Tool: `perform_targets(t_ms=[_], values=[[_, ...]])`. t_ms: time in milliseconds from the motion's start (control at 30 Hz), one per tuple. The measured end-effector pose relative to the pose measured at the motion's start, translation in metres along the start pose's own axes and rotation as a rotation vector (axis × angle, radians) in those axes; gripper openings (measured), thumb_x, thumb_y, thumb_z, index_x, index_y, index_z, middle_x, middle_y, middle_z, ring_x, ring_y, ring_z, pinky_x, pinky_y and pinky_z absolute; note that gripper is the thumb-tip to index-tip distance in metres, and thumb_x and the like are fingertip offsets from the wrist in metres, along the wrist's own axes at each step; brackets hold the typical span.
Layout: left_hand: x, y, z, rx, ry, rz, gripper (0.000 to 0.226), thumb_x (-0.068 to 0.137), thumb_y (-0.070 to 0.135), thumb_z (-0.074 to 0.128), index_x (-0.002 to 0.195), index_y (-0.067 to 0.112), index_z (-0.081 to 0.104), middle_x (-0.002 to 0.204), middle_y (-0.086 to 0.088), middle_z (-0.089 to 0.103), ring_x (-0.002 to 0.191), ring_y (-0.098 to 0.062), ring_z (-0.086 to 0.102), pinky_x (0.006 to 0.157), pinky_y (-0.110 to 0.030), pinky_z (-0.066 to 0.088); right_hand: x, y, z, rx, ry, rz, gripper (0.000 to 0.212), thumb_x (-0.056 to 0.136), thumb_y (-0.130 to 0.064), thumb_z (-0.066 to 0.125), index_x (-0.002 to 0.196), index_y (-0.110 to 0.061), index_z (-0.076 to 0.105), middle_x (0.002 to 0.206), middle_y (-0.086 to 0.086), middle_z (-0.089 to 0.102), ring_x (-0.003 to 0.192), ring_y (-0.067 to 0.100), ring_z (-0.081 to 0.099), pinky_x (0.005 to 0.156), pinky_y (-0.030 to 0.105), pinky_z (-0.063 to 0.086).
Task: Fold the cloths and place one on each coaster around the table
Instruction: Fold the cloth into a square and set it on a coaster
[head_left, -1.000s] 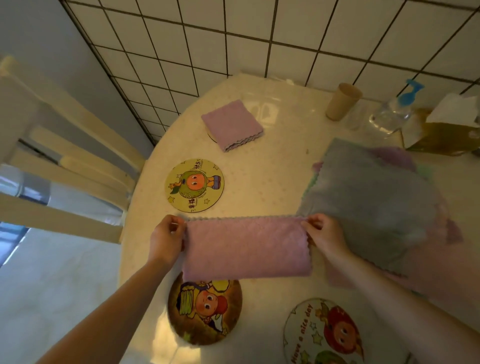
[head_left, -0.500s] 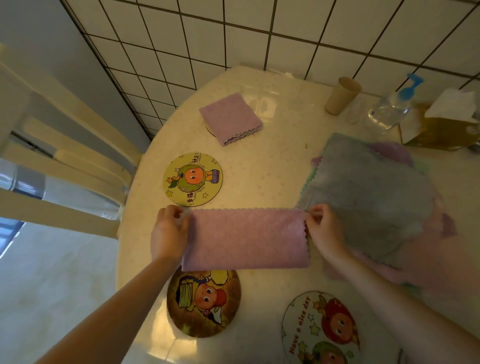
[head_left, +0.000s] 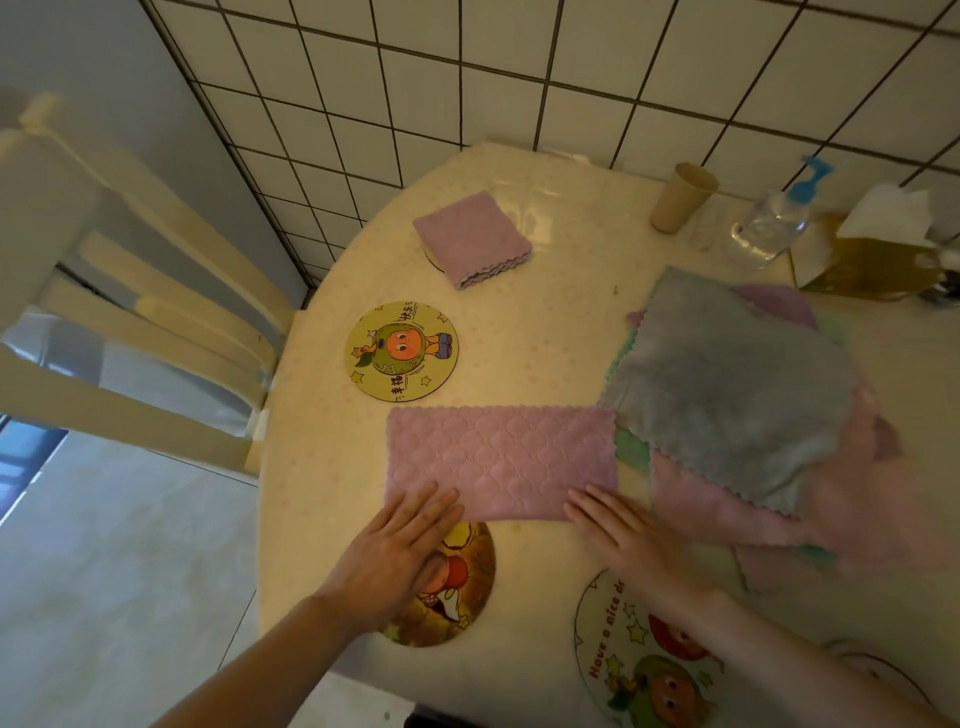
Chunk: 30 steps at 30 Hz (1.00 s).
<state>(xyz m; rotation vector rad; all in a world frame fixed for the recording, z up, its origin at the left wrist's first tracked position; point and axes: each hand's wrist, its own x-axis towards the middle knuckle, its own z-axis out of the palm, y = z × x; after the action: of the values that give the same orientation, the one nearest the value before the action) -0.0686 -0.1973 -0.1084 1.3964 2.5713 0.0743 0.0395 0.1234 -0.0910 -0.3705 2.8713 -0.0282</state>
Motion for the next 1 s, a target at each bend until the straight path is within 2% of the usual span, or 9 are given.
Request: perform_targets(t_ms=[167, 233, 300, 367, 533, 667, 733, 833, 1000], values=[[-0.019, -0.025, -0.010, -0.001, -0.006, -0.089, 0.052, 0.101, 0.043, 0.021, 0.147, 0.023, 0.034, 0.153, 0.002, 0.033, 0.140, -0.016, 0.032, 0.116, -0.033, 0.017, 0.002, -0.004, -0.011, -0.015, -0.010, 0.011, 0.085, 0.052, -0.004, 0.083, 0.132, -0.008, 0.052, 0.137, 0.008, 0.053, 0.124, 0.028, 0.052, 0.094, 0.041, 0.050], [-0.017, -0.025, -0.013, 0.020, 0.021, -0.073, 0.051, 0.094, 0.039, 0.047, 0.142, 0.020, 0.045, 0.146, 0.000, 0.045, 0.132, -0.017, 0.044, 0.109, -0.033, 0.034, 0.007, -0.010, -0.013, -0.032, 0.001, 0.030, 0.079, 0.051, -0.006, 0.084, 0.126, -0.008, 0.057, 0.131, 0.008, 0.058, 0.119, 0.028, 0.056, 0.086, 0.041, 0.054], [-0.008, -0.021, -0.018, 0.005, 0.057, -0.083, 0.064, 0.069, 0.026, 0.082, 0.129, 0.017, 0.060, 0.133, -0.003, 0.059, 0.119, -0.020, 0.058, 0.095, -0.037, 0.049, 0.010, -0.014, -0.016, -0.035, 0.004, 0.049, 0.078, 0.045, -0.006, 0.086, 0.119, -0.009, 0.062, 0.125, 0.008, 0.062, 0.113, 0.028, 0.060, 0.077, 0.041, 0.057], [0.002, -0.017, -0.023, 0.036, 0.087, -0.093, 0.064, 0.054, 0.018, 0.091, 0.114, 0.015, 0.070, 0.118, -0.004, 0.068, 0.106, -0.023, 0.066, 0.085, -0.037, 0.055, 0.014, -0.015, -0.020, -0.035, -0.018, 0.085, 0.080, 0.037, -0.005, 0.087, 0.114, -0.010, 0.064, 0.121, 0.007, 0.063, 0.110, 0.027, 0.061, 0.071, 0.039, 0.057], [0.012, -0.014, -0.033, 0.129, 0.170, -0.035, 0.046, 0.048, 0.015, 0.092, 0.091, 0.011, 0.076, 0.096, -0.006, 0.075, 0.083, -0.022, 0.072, 0.068, -0.034, 0.060, 0.021, -0.025, -0.030, -0.008, -0.024, 0.120, 0.069, 0.055, 0.002, 0.080, 0.119, -0.012, 0.056, 0.124, 0.007, 0.057, 0.113, 0.027, 0.055, 0.080, 0.039, 0.053], [0.010, -0.020, -0.048, 0.107, 0.244, 0.032, 0.019, 0.069, 0.025, 0.077, 0.080, 0.010, 0.074, 0.083, -0.006, 0.074, 0.068, -0.023, 0.072, 0.059, -0.032, 0.059, 0.019, -0.021, -0.039, -0.043, 0.066, 0.139, 0.050, 0.050, 0.000, 0.084, 0.094, -0.010, 0.063, 0.090, 0.005, 0.064, 0.080, 0.022, 0.062, 0.068, 0.033, 0.056], [0.004, -0.028, -0.057, 0.116, 0.269, 0.042, 0.019, 0.074, 0.026, 0.069, 0.082, 0.009, 0.074, 0.086, -0.008, 0.074, 0.071, -0.024, 0.072, 0.063, -0.034, 0.060, 0.014, -0.022, -0.043, -0.052, 0.169, 0.112, 0.037, 0.058, 0.003, 0.077, 0.090, -0.008, 0.063, 0.086, 0.007, 0.064, 0.076, 0.025, 0.062, 0.068, 0.037, 0.055], [-0.014, -0.049, -0.062, 0.182, 0.252, 0.043, 0.035, 0.058, 0.008, 0.087, 0.091, 0.008, 0.075, 0.100, -0.013, 0.073, 0.090, -0.028, 0.072, 0.080, -0.046, 0.056, -0.002, -0.045, -0.047, -0.036, 0.333, 0.008, 0.027, 0.076, 0.002, 0.049, 0.095, -0.008, 0.066, 0.089, 0.006, 0.065, 0.079, 0.025, 0.062, 0.069, 0.040, 0.053], [-0.053, -0.053, -0.046, 0.088, 0.228, -0.093, 0.055, 0.070, 0.004, 0.079, 0.123, 0.014, 0.064, 0.127, -0.013, 0.062, 0.119, -0.036, 0.057, 0.096, -0.054, 0.047, -0.031, -0.119, -0.033, 0.118, 0.280, -0.157, 0.032, 0.074, 0.003, 0.050, 0.097, -0.013, 0.065, 0.088, -0.002, 0.060, 0.074, 0.014, 0.055, 0.053, 0.022, 0.048]])
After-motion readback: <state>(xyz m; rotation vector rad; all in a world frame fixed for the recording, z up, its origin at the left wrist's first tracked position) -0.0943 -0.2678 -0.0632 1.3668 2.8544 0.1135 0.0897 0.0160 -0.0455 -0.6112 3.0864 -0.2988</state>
